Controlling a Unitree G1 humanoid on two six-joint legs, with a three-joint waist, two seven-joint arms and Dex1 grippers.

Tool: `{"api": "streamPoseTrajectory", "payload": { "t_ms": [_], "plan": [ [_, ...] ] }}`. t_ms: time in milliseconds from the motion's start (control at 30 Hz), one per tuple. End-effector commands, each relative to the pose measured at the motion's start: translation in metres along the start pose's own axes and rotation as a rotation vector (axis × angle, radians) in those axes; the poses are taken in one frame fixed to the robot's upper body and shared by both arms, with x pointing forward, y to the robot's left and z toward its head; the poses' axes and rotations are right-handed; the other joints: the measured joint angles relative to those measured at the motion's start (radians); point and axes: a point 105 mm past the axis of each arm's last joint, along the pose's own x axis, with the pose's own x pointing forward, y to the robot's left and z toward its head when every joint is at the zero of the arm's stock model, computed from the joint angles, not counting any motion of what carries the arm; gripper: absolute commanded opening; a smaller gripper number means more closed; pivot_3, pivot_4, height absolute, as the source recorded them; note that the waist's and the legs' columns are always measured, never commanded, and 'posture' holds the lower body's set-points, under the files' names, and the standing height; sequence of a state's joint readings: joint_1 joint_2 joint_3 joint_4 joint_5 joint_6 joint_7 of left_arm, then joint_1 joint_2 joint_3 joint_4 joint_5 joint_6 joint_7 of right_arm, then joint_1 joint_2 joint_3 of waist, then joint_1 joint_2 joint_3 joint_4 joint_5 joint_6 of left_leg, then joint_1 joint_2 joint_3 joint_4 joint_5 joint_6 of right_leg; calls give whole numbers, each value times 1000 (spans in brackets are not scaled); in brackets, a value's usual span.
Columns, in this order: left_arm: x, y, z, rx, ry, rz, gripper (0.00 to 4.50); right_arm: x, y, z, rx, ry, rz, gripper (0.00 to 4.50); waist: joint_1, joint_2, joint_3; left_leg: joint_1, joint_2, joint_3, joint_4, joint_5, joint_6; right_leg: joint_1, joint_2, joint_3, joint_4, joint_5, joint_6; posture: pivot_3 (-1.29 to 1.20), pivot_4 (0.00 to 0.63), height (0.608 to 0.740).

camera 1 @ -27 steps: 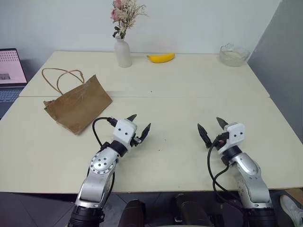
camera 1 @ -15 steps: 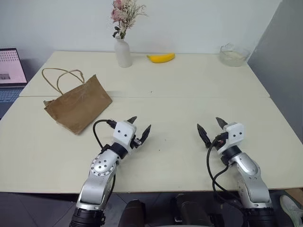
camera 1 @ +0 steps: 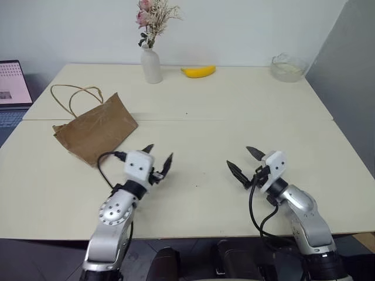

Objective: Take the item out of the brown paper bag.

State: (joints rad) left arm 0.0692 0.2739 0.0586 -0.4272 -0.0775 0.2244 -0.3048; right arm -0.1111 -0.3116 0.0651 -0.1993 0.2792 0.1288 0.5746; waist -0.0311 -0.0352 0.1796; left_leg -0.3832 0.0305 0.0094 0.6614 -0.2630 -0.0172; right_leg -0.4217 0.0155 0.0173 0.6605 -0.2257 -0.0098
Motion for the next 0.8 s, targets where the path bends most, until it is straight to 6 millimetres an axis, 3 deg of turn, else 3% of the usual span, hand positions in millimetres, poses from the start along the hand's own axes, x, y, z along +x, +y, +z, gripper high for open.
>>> {"api": "streamPoseTrajectory", "payload": {
  "t_ms": [33,167,300,467,667,800],
  "plan": [
    [-16,27,27,5,-83,121,3347,15,16,40,0,-98,159,4500,0,0,0,0,0,0,0,0,0,0,0,0,0,0,0,0,150,740],
    [-34,58,35,-5,-76,233,3347,26,33,57,9,-95,344,4500,2,0,0,0,0,-1,0,0,0,0,0,-1,-1,0,0,0,150,740],
    [-53,85,42,4,-27,216,3347,33,48,72,10,-101,509,4500,2,-1,0,-1,0,-1,-1,0,0,1,0,-1,-2,0,0,0,150,740],
    [-70,145,60,-31,20,223,3347,39,53,83,22,-127,588,4500,2,0,1,0,0,-3,-1,0,0,0,0,-3,-2,-1,-2,0,150,740],
    [-59,187,82,-31,50,166,3347,42,56,84,0,-149,616,4500,4,0,1,-1,-1,-3,-1,0,0,0,-1,-4,-2,-4,-5,0,150,740],
    [-44,204,81,-34,75,129,3347,42,61,85,-18,-159,630,4500,3,0,1,-1,0,-2,-1,0,0,0,-1,-4,-2,-3,-4,0,150,740]
  ]
}}
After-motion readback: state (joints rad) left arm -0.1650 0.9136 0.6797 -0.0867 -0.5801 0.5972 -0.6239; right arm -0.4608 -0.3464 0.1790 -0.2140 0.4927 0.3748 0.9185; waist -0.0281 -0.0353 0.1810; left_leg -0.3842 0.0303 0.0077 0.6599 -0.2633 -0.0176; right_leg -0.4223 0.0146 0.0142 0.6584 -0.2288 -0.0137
